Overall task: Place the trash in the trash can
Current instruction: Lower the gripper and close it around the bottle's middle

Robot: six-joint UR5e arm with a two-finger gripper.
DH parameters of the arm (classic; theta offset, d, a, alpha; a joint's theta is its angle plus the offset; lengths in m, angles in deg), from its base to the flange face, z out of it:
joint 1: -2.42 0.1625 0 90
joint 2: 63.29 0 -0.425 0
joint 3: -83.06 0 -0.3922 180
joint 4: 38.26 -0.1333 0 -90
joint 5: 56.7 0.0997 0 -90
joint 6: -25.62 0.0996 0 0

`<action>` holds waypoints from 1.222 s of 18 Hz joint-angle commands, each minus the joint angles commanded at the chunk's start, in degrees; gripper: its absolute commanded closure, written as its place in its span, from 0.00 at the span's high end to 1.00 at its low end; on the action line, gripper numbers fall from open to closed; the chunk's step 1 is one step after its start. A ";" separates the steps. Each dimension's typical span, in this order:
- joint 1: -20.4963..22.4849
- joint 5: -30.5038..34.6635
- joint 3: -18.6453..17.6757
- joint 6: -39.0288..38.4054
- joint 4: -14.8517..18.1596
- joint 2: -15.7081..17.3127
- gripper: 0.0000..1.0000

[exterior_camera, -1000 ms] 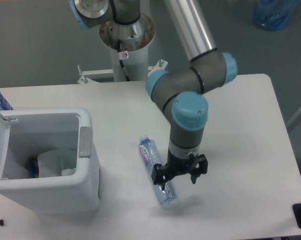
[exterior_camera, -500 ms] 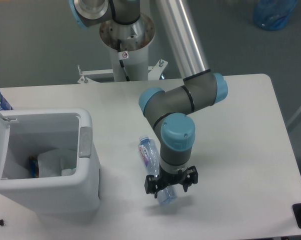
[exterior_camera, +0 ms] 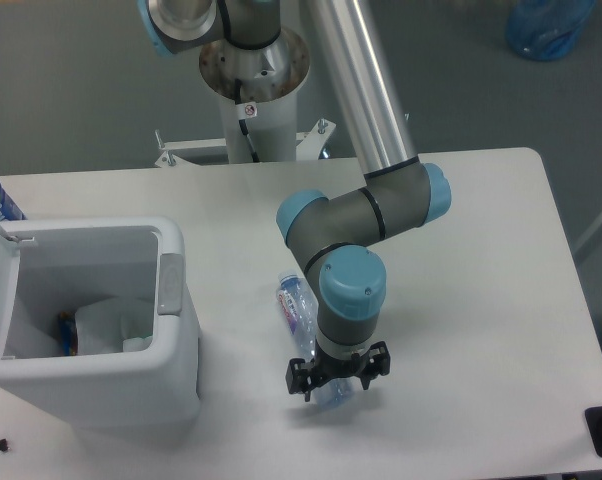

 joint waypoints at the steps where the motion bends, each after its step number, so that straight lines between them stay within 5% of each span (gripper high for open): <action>1: 0.00 0.00 -0.09 0.00 0.00 0.00 1.00; 9: 0.00 1.14 0.00 0.09 -0.09 -0.79 0.99; 19: -0.09 1.23 0.00 0.00 -0.09 -0.62 0.66; 22: -0.09 1.23 0.00 0.00 -0.09 -0.53 0.64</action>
